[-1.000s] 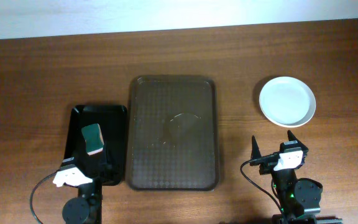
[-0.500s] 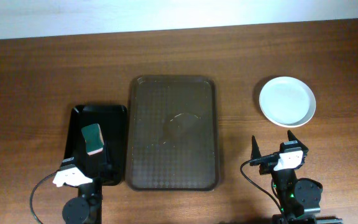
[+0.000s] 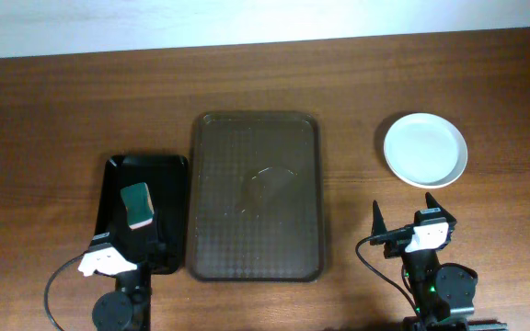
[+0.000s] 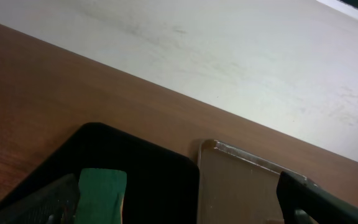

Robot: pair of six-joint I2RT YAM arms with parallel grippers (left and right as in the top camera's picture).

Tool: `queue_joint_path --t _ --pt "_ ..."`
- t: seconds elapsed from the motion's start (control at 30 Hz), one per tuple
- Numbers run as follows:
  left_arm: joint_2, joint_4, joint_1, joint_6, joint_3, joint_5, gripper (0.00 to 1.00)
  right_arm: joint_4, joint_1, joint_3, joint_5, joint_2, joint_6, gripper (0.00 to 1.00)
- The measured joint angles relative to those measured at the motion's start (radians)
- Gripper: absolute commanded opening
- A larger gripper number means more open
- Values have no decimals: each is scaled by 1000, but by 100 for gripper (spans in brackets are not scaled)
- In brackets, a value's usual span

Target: Clean dirty plates on tray and stack at the side

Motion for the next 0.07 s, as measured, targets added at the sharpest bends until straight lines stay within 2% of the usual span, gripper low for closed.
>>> queue_joint_path --t 0.07 --pt "0 0 0 0 0 0 100 0 0 0 0 0 0 98"
